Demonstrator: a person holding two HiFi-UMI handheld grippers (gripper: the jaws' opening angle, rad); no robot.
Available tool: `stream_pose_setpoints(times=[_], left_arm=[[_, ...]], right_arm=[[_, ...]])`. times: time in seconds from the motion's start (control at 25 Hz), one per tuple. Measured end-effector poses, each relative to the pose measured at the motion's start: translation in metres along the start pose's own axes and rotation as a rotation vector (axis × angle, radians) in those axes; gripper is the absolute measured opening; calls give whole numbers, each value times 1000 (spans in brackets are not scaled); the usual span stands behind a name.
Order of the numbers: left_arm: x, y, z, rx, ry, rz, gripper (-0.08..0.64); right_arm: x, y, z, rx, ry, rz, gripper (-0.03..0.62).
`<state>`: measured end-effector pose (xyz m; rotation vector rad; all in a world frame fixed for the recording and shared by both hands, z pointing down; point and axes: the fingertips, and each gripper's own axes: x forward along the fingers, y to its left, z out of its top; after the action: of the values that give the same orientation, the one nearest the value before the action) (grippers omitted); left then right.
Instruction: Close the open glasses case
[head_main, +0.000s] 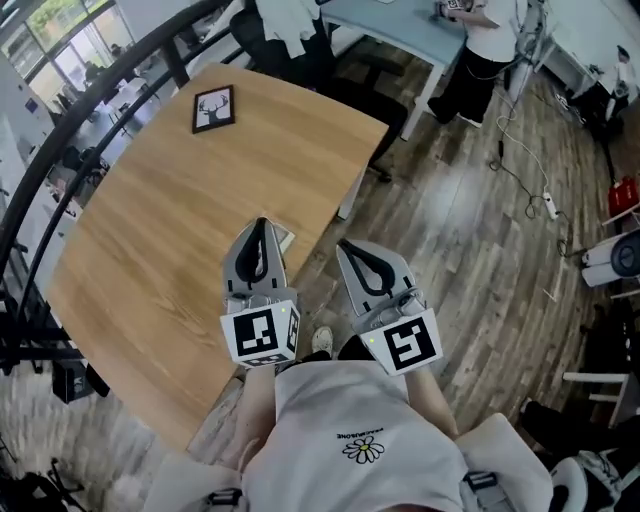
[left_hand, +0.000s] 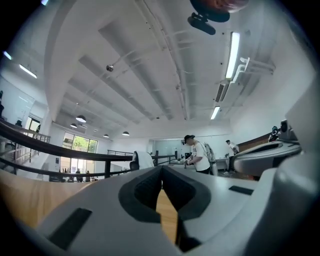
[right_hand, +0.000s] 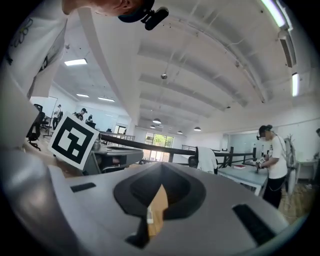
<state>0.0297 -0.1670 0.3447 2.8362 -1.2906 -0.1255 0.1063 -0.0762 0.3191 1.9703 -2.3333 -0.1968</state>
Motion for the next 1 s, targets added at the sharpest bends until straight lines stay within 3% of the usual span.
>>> stream_pose_setpoints(times=[0.12,0.28,0.52,0.76,1.0], left_arm=[[6,13,-2,17,12,81,17],[16,23,9,21,2,167,18],[8,61,25,30,-30,407,18],[-10,75,24,43,-15,556,18],[-14,78,19,30,-4,603,18]], right_arm=[[27,-5,-6,43,-19,85,8],[65,-12,-3,26,-52,197,8],[123,6,6,44,-107,425,8],[143,13,6,54,-122,532,8],[145,15,5,54,-132,575,8]])
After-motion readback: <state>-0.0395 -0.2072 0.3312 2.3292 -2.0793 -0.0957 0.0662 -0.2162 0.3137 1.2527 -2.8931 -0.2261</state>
